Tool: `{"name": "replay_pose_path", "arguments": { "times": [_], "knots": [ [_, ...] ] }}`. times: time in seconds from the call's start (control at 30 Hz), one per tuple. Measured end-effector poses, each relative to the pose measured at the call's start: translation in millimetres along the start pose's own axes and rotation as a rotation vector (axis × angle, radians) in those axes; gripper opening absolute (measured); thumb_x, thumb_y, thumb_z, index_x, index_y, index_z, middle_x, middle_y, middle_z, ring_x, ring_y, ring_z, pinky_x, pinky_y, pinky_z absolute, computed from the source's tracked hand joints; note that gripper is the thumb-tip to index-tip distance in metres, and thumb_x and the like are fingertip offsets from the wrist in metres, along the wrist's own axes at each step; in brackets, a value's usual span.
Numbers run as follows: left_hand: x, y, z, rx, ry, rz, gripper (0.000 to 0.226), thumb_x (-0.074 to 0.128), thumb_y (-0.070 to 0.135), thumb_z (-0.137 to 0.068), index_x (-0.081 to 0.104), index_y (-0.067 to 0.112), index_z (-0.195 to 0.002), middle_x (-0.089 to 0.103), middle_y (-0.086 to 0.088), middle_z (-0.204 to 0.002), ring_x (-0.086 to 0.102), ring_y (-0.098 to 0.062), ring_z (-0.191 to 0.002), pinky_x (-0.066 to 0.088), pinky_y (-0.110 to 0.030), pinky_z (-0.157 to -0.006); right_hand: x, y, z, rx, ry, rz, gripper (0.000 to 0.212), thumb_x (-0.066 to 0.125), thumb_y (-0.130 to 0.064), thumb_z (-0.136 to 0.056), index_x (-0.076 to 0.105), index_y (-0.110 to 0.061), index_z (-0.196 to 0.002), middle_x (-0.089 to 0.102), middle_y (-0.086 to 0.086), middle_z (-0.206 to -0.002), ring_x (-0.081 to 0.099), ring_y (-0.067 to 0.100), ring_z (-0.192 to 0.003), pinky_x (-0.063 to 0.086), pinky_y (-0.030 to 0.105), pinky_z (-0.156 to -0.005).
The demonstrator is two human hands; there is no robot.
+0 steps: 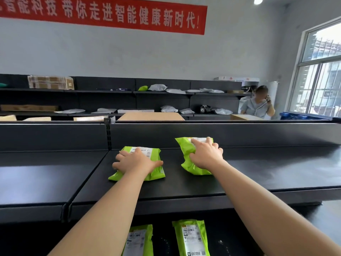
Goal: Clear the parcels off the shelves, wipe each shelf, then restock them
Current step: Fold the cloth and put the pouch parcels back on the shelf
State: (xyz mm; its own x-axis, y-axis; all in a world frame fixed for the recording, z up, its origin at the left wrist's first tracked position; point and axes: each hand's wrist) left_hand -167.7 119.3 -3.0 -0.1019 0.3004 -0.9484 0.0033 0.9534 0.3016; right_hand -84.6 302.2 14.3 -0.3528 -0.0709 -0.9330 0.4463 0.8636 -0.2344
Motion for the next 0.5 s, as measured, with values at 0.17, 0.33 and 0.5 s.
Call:
{"name": "replay_pose_path", "arguments": {
  "times": [0.17,0.33,0.5],
  "knots": [
    [2.9,-1.6,-2.0,0.011,-0.003,-0.021,0.112,0.053,0.093,-0.048,0.035,0.028,-0.138,0.034,-0.016,-0.138,0.032,-0.035,-0.125,0.035,-0.048,-0.098,2.5,-4.1,-9.2,0.010,-0.029,0.054,0.059,0.046,-0.035,-0.087,0.032,-0.041,-0.144,0.033,0.013,-0.141,0.038,0.038,-0.124,0.031,0.046,-0.099],
    [3.9,-1.4,-2.7,0.012,-0.005,-0.034,0.108,0.055,0.090,-0.050,0.037,0.028,-0.136,0.033,-0.016,-0.137,0.031,-0.035,-0.125,0.034,-0.048,-0.098,-4.9,5.6,-15.6,0.039,-0.071,0.059,0.058,0.045,-0.031,-0.087,0.035,-0.044,-0.143,0.034,0.011,-0.141,0.037,0.036,-0.126,0.029,0.044,-0.102],
    [2.3,1.3,-1.9,0.008,-0.015,-0.033,0.105,0.057,0.086,-0.053,0.037,0.027,-0.137,0.032,-0.017,-0.139,0.030,-0.036,-0.126,0.033,-0.049,-0.099,-11.3,21.3,-14.6,0.064,-0.145,0.073,0.062,0.044,-0.025,-0.085,0.033,-0.046,-0.143,0.033,0.010,-0.141,0.035,0.036,-0.127,0.028,0.045,-0.104]
  ]
}}
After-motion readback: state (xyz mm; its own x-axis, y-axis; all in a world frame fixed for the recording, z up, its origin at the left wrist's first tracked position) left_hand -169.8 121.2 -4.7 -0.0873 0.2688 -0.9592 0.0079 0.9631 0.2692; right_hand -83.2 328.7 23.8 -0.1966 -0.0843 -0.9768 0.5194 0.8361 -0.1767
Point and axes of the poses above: each hand's wrist, its own z-axis away from the middle knuckle, its own x-axis out of the palm, y = z × x
